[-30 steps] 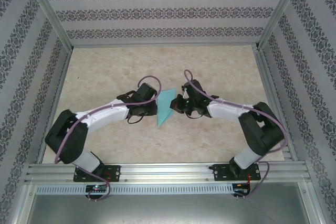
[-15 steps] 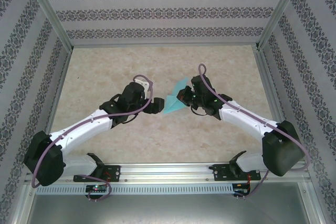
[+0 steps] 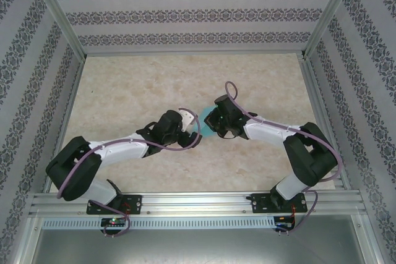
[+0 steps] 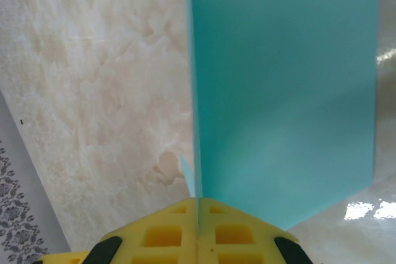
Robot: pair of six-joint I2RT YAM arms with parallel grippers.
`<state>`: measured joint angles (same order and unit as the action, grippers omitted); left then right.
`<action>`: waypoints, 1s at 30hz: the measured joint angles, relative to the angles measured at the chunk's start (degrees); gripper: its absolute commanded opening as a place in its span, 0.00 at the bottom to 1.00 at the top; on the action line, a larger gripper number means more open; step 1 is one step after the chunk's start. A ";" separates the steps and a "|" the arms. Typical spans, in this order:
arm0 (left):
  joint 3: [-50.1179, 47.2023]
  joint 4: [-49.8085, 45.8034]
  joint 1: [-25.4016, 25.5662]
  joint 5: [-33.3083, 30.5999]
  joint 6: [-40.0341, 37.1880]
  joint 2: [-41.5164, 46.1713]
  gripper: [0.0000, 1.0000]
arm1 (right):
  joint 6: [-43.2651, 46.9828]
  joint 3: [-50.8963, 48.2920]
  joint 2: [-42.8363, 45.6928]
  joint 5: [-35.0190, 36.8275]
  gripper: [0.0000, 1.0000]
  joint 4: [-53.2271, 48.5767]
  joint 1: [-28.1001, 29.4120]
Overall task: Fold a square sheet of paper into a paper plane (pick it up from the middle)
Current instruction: Fourth fold the wing at the center of the table.
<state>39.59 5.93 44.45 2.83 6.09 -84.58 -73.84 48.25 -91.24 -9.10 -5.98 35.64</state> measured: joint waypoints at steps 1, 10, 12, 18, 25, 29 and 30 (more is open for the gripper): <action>-0.22 1.44 0.00 0.35 -1.46 -0.72 0.73 | -0.76 0.00 -0.33 -0.20 0.00 0.00 0.00; -2.51 12.66 0.00 2.91 -10.27 -7.26 0.57 | -4.28 1.44 -1.20 -1.49 0.00 -2.86 -0.42; -3.37 14.53 0.00 3.10 -11.10 -8.22 0.54 | -4.44 1.90 -1.20 -1.75 0.00 -3.54 -0.74; -4.11 17.97 0.00 3.54 -12.04 -9.33 0.37 | -4.50 2.91 -1.20 -2.75 0.00 -4.87 -1.29; -4.11 20.70 0.00 3.54 -12.02 -11.34 0.33 | -4.55 2.97 -1.22 -3.72 0.00 -5.01 -1.29; -4.11 21.77 0.00 3.50 -11.85 -11.98 0.26 | -4.55 3.02 -1.27 -4.50 0.02 -5.01 -1.29; -4.11 21.97 0.00 3.48 -11.80 -12.07 0.25 | -4.57 3.02 -1.29 -4.55 0.04 -5.01 -1.29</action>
<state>35.48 27.90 44.45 6.31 -5.72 -96.64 -78.41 51.27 -92.53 -13.65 -10.98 34.35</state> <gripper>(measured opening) 0.272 0.049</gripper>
